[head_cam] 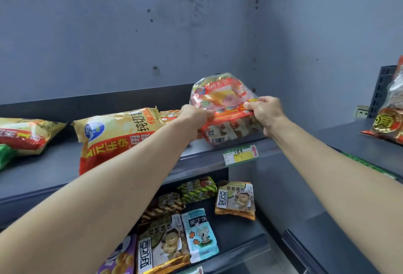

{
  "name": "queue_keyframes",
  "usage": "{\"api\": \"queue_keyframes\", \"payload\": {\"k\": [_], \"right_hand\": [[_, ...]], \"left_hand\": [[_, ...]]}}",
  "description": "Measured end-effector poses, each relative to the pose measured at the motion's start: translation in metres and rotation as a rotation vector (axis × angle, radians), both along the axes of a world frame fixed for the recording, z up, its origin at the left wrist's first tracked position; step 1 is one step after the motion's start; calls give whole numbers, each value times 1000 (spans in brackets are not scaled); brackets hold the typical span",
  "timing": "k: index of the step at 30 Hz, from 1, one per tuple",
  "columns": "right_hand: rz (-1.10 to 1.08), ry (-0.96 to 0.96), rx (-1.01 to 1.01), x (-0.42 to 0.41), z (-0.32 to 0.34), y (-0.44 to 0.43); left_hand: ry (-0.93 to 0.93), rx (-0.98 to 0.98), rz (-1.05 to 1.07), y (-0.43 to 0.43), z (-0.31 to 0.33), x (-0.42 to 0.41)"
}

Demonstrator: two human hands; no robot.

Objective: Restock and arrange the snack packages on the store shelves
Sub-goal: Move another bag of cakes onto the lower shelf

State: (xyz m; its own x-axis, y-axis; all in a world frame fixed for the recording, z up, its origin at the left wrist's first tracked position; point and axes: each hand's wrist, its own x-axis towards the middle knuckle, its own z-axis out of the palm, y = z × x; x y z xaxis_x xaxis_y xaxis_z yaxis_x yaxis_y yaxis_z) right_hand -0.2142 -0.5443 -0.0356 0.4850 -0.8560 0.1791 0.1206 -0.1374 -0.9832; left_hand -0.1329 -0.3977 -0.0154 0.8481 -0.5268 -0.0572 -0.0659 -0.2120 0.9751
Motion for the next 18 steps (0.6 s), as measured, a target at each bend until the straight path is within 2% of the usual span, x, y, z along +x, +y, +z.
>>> {"api": "queue_keyframes", "payload": {"k": [4,6,9,13,18], "right_hand": [[61,-92,3,-29,8,20],[87,-80,12,-44,7,34],[129,-29,32,-67,1,60],[153,52,55,-94,-14,101],[162,264,28,-116,-39,164]], "left_hand": [[-112,-132,42,12,4,-8],[-173,-171,47,24,4,-16],[-157,-220,-29,49,3,-33],[-169,-170,-141,98,-7,-56],[-226,-36,-319,176,-34,-66]]}}
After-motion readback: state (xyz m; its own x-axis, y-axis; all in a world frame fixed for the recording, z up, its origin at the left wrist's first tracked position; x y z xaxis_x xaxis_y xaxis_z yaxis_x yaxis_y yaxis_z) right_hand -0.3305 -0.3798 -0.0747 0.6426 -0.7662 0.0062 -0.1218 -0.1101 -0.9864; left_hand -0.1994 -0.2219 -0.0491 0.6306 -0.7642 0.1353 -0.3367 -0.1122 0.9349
